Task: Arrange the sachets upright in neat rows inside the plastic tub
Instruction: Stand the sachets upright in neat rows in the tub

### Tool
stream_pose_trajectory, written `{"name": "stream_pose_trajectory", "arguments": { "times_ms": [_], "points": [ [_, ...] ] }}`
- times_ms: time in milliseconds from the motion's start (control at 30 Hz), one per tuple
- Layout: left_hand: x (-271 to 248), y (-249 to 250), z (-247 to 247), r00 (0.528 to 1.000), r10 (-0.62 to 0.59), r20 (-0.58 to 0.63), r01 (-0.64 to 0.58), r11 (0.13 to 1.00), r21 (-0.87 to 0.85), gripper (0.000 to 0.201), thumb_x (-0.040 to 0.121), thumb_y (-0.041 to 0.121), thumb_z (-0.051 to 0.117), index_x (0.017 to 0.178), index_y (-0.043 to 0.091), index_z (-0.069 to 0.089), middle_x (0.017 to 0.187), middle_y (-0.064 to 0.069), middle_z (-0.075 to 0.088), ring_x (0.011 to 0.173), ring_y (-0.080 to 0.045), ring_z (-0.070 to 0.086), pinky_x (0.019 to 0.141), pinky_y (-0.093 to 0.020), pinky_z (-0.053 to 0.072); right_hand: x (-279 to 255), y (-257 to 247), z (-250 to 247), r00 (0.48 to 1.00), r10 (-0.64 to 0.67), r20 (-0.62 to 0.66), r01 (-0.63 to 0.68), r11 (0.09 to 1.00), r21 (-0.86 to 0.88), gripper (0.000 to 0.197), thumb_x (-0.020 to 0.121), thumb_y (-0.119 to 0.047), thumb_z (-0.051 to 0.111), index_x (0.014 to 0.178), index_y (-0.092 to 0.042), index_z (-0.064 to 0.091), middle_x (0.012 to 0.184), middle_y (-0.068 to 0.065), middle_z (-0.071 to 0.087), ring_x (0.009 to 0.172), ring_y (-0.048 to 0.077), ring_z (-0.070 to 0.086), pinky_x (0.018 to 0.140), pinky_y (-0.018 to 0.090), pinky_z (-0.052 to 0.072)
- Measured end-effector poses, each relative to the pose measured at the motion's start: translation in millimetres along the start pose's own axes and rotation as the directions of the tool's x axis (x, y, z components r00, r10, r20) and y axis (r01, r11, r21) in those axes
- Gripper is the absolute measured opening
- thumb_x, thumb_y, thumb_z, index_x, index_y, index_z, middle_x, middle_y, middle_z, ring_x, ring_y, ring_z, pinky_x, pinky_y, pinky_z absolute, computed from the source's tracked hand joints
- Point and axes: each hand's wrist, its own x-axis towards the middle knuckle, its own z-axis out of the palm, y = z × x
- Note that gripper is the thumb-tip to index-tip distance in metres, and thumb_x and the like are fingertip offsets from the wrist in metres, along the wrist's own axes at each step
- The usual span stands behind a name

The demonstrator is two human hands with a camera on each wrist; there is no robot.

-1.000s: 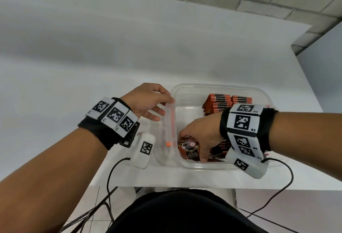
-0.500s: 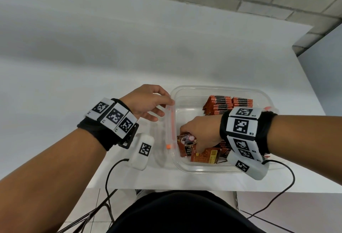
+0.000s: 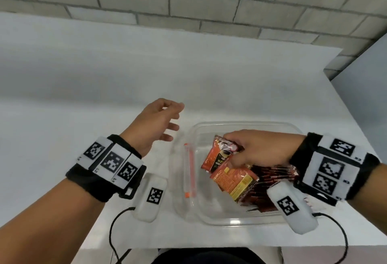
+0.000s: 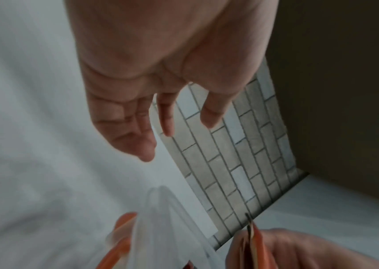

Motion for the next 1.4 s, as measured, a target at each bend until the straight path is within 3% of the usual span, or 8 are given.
{"name": "stream_pose_trajectory", "arguments": {
  "times_ms": [133,300,400,567,667,867,1200,1400],
  "points": [
    [-9,24,21,0.995,0.094,0.037,-0.092,0.994,-0.061,0.026,0.093,0.041,0.055,0.109,0.022,0.06,0.108,-0.004,0.064,0.082,-0.018,0.065,0.062,-0.031,0.05,-18,20,-24,0.987,0.003,-0.164,0.047,0.953,0.299,0.015,0.087,-0.008,0.06,0.101,-0.012,0.058,0.089,0.007,0.07,0.074,0.018,0.068,0.069,0.035,0.053],
    [-16,33,64,0.942,0.015,0.335,-0.003,0.999,-0.038,0.057,0.072,0.064,0.052,0.118,0.03,0.052,0.119,-0.003,0.059,0.099,-0.023,0.066,0.079,-0.042,0.058,-39,31,-37,0.97,-0.053,-0.236,0.174,0.829,0.531,0.025,0.083,-0.005,0.053,0.107,-0.008,0.058,0.092,0.012,0.069,0.077,0.017,0.065,0.065,0.022,0.05],
    [-16,34,86,0.829,-0.038,0.558,0.044,0.999,0.002,0.047,0.075,0.064,0.048,0.107,0.032,0.057,0.111,-0.002,0.065,0.1,-0.022,0.065,0.088,-0.049,0.054,-44,33,-35,0.97,-0.11,-0.218,0.205,0.852,0.482,0.042,0.076,-0.012,0.052,0.118,-0.015,0.056,0.105,0.015,0.068,0.088,0.025,0.066,0.076,0.032,0.052],
    [-13,20,110,0.649,-0.125,0.751,0.231,0.972,-0.038,0.044,0.084,0.052,0.054,0.114,0.021,0.059,0.103,-0.009,0.07,0.096,-0.026,0.067,0.082,-0.047,0.055,-48,34,-33,0.954,-0.164,-0.251,0.243,0.912,0.329,0.022,0.092,-0.005,0.05,0.108,-0.02,0.053,0.09,0.003,0.066,0.073,0.012,0.066,0.061,0.025,0.053],
    [-7,18,117,0.651,-0.117,0.75,0.26,0.963,-0.076,0.033,0.079,0.025,0.054,0.11,0.012,0.056,0.092,-0.01,0.071,0.083,-0.025,0.069,0.072,-0.036,0.057,-46,40,-32,0.925,-0.176,-0.337,0.276,0.921,0.275,0.024,0.093,-0.009,0.053,0.112,-0.024,0.055,0.102,0.0,0.066,0.091,0.019,0.065,0.077,0.033,0.055],
    [-1,10,123,0.75,-0.084,0.656,0.291,0.933,-0.213,0.028,0.093,0.001,0.036,0.117,0.004,0.051,0.087,-0.016,0.07,0.071,-0.026,0.069,0.058,-0.03,0.057,-42,56,-23,0.753,-0.061,-0.655,0.264,0.94,0.216,0.031,0.087,-0.027,0.065,0.114,-0.034,0.053,0.108,-0.008,0.054,0.086,0.008,0.055,0.066,0.016,0.047],
    [9,6,114,0.784,0.054,0.618,0.269,0.868,-0.418,0.056,0.079,-0.005,0.048,0.125,0.026,0.056,0.113,-0.015,0.068,0.095,-0.041,0.066,0.085,-0.055,0.053,-44,66,-24,0.743,-0.002,-0.669,0.285,0.906,0.314,0.03,0.078,-0.021,0.076,0.101,-0.034,0.062,0.096,-0.002,0.066,0.085,0.018,0.067,0.077,0.035,0.055],
    [13,6,117,0.823,0.138,0.55,0.128,0.9,-0.417,0.064,0.081,-0.018,0.053,0.134,0.017,0.048,0.118,-0.017,0.066,0.096,-0.03,0.068,0.07,-0.039,0.059,-55,64,-30,0.791,0.027,-0.611,0.527,0.475,0.704,0.028,0.077,-0.016,0.062,0.103,-0.004,0.063,0.091,0.009,0.072,0.079,0.016,0.068,0.068,0.024,0.055]
  ]
}}
